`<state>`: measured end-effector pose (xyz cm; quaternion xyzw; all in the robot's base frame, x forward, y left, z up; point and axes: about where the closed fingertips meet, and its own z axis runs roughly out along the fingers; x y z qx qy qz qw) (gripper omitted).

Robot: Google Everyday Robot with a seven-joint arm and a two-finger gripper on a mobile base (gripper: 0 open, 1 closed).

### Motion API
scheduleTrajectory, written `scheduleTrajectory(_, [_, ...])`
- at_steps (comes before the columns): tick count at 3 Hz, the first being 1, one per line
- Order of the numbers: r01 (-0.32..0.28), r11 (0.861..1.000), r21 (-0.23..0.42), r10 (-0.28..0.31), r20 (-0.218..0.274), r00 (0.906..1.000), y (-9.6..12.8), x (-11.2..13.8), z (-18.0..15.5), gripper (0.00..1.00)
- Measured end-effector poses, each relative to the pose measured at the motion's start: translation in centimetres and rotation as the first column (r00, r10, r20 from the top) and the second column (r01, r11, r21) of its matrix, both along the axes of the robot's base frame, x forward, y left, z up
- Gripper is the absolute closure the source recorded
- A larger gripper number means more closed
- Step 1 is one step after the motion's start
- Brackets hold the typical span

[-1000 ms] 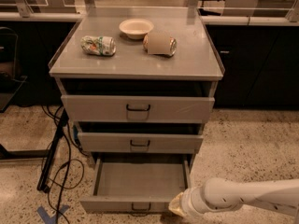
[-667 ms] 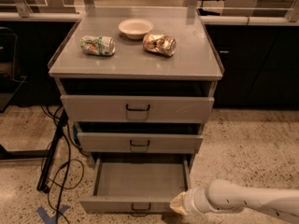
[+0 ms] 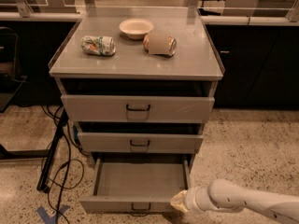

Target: Close bottom drawer

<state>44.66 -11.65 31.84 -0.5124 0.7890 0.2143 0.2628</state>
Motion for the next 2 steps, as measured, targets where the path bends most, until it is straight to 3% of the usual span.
scheduleTrajectory(1, [0.003,1.0,0.003,-0.003,-0.04,0.9992,0.4,-0.2,-1.3,1.0])
scheduleTrajectory(2, [0.019,1.0,0.017,-0.017,-0.124,0.9921,1.1,-0.3,-5.2,1.0])
